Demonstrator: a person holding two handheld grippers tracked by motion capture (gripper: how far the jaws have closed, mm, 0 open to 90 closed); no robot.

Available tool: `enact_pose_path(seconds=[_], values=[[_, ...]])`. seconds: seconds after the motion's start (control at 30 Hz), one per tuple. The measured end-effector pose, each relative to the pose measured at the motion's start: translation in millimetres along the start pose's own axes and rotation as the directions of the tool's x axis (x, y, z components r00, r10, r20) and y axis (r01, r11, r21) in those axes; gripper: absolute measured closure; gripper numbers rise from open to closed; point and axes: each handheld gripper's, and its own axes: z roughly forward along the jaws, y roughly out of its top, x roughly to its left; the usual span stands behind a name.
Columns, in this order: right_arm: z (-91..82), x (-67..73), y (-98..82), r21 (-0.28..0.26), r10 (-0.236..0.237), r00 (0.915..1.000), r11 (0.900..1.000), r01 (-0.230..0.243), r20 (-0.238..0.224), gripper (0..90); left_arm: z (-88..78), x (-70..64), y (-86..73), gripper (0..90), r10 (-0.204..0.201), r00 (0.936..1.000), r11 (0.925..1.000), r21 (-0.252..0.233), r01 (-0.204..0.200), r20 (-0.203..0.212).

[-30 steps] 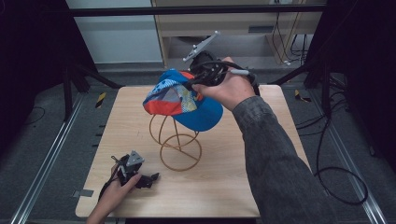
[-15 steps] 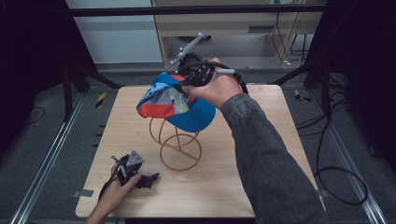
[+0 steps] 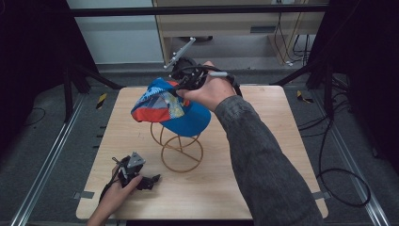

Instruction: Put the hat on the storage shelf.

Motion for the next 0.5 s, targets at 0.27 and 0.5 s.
enact_pose_path(seconds=[0.27, 0.5], values=[[3.7, -0.1, -1.7, 0.010, 0.000, 1.0000, 1.000, 0.000, -0.001, 90.0, 0.0, 0.0, 0.0, 0.0, 0.000, 1.0000, 1.0000, 0.000, 0.000, 0.000], [10.7, 5.6, 2.3, 0.016, -0.017, 0.9997, 1.000, 0.017, -0.015, 90.0, 0.0, 0.0, 0.0, 0.0, 0.000, 1.0000, 1.0000, 0.000, 0.000, 0.000]])
